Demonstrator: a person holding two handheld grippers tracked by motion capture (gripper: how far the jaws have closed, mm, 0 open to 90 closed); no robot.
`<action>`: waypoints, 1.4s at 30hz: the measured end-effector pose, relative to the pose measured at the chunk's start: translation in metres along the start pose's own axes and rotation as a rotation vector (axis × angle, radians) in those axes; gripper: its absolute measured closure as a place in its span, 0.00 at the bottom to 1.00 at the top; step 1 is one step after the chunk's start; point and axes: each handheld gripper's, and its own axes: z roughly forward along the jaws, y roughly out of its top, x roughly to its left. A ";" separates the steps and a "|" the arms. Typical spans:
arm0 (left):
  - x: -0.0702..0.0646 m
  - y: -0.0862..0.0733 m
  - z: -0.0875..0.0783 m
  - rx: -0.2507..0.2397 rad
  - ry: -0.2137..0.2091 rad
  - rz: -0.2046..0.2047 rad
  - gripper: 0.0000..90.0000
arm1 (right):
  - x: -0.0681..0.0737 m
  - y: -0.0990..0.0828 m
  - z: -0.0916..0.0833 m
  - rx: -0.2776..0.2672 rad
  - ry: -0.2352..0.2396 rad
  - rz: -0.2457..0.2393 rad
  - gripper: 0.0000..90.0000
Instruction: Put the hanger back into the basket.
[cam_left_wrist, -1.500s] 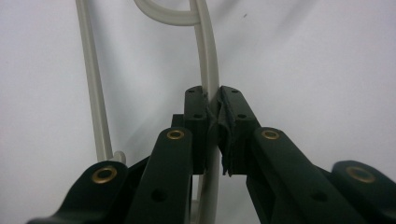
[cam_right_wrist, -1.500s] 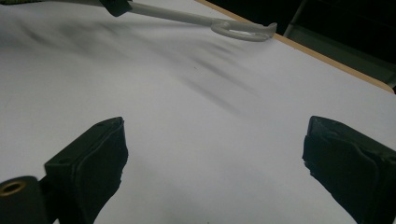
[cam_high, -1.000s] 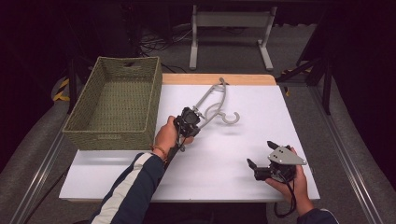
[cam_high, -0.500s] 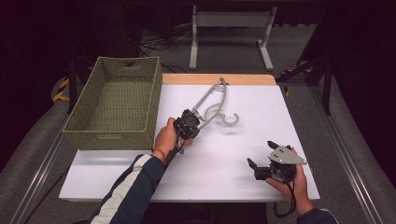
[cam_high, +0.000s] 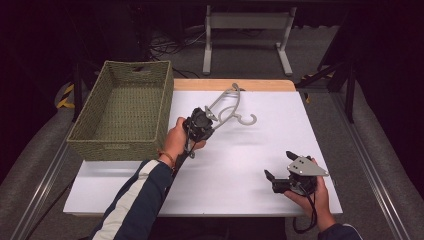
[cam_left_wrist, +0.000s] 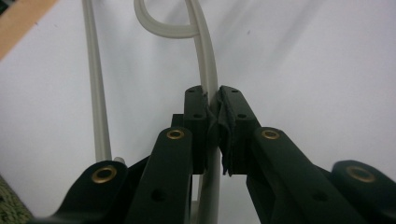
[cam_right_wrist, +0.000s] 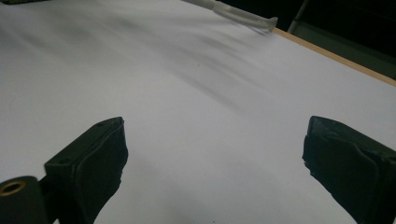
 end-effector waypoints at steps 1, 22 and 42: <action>0.000 -0.002 0.003 0.009 -0.007 -0.005 0.92 | 0.000 0.000 0.001 0.003 0.000 -0.002 0.07; 0.010 -0.016 0.049 0.162 -0.094 -0.018 0.87 | -0.004 -0.003 0.004 0.025 0.024 0.028 0.08; 0.016 0.017 0.074 0.161 -0.107 -0.076 0.87 | -0.002 -0.003 0.011 0.065 0.096 0.020 0.11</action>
